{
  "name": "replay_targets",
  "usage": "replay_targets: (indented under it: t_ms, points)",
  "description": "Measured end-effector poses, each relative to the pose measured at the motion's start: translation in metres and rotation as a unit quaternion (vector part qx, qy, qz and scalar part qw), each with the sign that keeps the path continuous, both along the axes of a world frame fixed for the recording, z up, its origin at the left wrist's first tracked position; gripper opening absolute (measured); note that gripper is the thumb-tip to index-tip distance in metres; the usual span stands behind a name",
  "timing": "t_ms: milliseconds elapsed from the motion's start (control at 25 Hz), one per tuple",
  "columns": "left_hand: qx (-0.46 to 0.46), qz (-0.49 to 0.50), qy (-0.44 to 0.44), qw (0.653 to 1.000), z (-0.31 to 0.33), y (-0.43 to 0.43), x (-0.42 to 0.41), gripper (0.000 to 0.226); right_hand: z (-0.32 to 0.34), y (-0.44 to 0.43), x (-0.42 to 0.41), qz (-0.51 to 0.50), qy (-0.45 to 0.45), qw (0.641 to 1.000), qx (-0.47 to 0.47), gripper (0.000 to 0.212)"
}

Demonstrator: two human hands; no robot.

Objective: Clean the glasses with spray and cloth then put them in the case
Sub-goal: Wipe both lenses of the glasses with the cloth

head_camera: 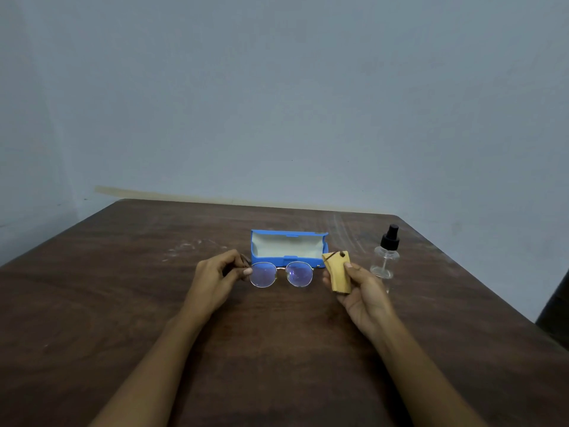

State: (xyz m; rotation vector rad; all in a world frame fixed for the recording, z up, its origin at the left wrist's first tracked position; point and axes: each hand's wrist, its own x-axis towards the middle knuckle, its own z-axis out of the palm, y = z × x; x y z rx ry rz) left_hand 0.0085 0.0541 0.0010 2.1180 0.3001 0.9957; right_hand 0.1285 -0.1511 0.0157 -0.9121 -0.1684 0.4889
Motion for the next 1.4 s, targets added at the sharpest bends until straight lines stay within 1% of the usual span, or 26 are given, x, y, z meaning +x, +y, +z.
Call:
replay_targets:
  t_ms: [40,120,200,240,320,440,520,560,600,680,720,760,800,840,920,960,1000,1160,1280,1400]
  points:
    - [-0.002,0.005,0.001,1.000,0.000,0.000,0.000,0.017,-0.001,0.001,-0.001,-0.013,-0.007,0.999,-0.031,0.014]
    - [-0.003,0.020,0.002,1.000,0.000,0.001,0.000,0.024,-0.002,0.002,-0.005,-0.044,-0.046,0.990,-0.123,0.012]
    - [-0.007,0.031,-0.004,0.999,-0.001,0.002,0.000,0.024,-0.005,0.005,-0.011,-0.070,-0.118,0.969,-0.204,0.014]
    - [-0.006,0.035,-0.006,0.999,-0.001,0.001,0.000,0.026,-0.007,0.006,-0.014,-0.082,-0.181,0.950,-0.242,0.020]
    - [-0.006,0.037,-0.008,0.999,0.000,-0.001,0.001,0.027,-0.012,0.012,-0.023,-0.085,-0.325,0.893,-0.300,0.024]
    - [-0.014,0.041,-0.017,0.999,0.003,-0.003,0.001,0.030,-0.010,0.026,-0.037,-0.103,-0.488,0.817,-0.288,0.007]
    - [-0.016,0.041,-0.015,0.999,0.005,-0.003,0.001,0.033,-0.003,0.040,-0.040,-0.144,-0.566,0.757,-0.294,0.017]
    - [-0.012,0.039,-0.012,0.999,0.005,-0.003,0.002,0.034,0.003,0.046,-0.042,-0.169,-0.591,0.724,-0.313,0.017]
    - [-0.005,0.038,-0.010,0.999,0.005,-0.004,0.002,0.034,0.006,0.053,-0.043,-0.213,-0.619,0.672,-0.345,0.014]
    - [0.009,0.039,-0.007,0.999,0.004,-0.007,0.002,0.031,0.009,0.066,-0.047,-0.300,-0.686,0.523,-0.408,0.009]
    - [0.014,0.039,-0.009,0.999,0.004,-0.008,0.002,0.026,0.007,0.071,-0.048,-0.322,-0.711,0.464,-0.420,0.011]
    - [0.016,0.041,-0.012,0.999,0.004,-0.009,0.003,0.021,0.003,0.075,-0.049,-0.327,-0.726,0.431,-0.425,0.010]
    - [0.017,0.044,-0.016,0.999,0.004,-0.009,0.004,0.018,-0.002,0.080,-0.049,-0.318,-0.734,0.419,-0.430,0.007]
    - [0.016,0.047,-0.021,0.999,0.004,-0.009,0.005,0.016,-0.007,0.083,-0.049,-0.310,-0.736,0.417,-0.435,0.009]
    - [0.015,0.053,-0.031,0.998,0.003,-0.008,0.007,0.014,-0.015,0.085,-0.048,-0.280,-0.731,0.412,-0.465,0.023]
    - [0.019,0.053,-0.034,0.998,0.003,-0.008,0.009,0.013,-0.016,0.085,-0.048,-0.277,-0.730,0.405,-0.475,0.027]
    - [0.025,0.051,-0.035,0.998,0.002,-0.008,0.010,0.013,-0.016,0.085,-0.048,-0.277,-0.724,0.405,-0.485,0.029]
    - [0.040,0.021,-0.026,0.999,0.000,-0.010,0.011,0.012,-0.015,0.088,-0.049,-0.282,-0.698,0.429,-0.500,0.029]
    - [0.049,0.023,-0.024,0.998,-0.002,-0.008,0.012,0.012,-0.016,0.089,-0.049,-0.273,-0.703,0.427,-0.498,0.030]
    - [0.034,0.048,-0.018,0.998,-0.001,-0.008,0.011,0.015,-0.017,0.087,-0.047,-0.253,-0.718,0.437,-0.479,0.027]
